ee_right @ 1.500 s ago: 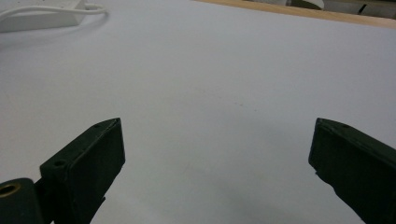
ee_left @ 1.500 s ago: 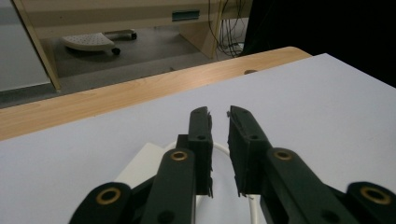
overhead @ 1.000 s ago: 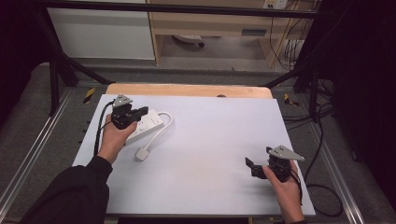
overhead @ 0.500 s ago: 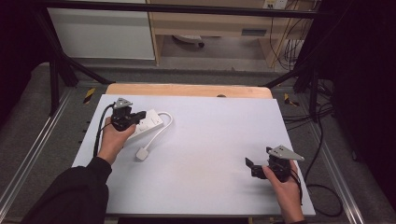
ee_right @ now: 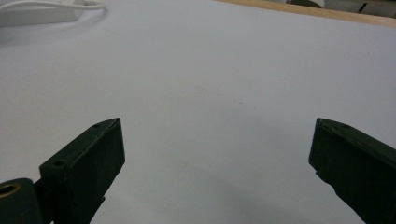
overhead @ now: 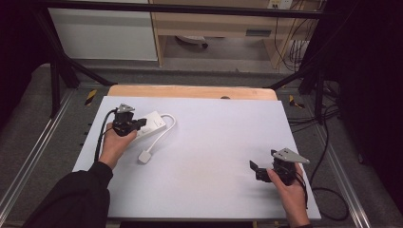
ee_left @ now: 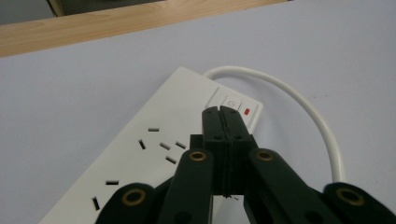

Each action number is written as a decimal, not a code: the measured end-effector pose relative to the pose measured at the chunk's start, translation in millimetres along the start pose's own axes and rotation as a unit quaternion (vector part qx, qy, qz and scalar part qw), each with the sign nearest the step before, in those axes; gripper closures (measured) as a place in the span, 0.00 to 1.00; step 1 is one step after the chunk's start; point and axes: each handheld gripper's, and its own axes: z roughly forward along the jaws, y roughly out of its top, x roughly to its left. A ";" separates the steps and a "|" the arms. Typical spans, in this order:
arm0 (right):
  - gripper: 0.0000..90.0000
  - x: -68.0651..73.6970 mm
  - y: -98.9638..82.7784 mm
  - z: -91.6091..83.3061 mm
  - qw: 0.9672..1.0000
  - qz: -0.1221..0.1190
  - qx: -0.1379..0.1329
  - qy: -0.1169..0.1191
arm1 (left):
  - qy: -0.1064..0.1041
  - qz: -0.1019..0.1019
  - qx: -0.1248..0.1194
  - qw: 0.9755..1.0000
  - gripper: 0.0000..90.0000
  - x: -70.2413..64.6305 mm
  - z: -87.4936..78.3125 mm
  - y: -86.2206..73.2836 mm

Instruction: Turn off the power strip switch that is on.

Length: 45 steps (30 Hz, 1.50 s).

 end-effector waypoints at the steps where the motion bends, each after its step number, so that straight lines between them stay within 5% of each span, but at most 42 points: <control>1: 0.04 0.1 0.0 0.1 1.000 0.000 0.000 0.000 | 0.001 -0.001 0.002 1.000 1.00 0.0 0.8 -1.1; 45: 0.04 0.3 0.1 0.4 1.000 -0.002 0.001 0.000 | 0.010 -0.007 0.030 0.999 1.00 3.2 6.8 -18.8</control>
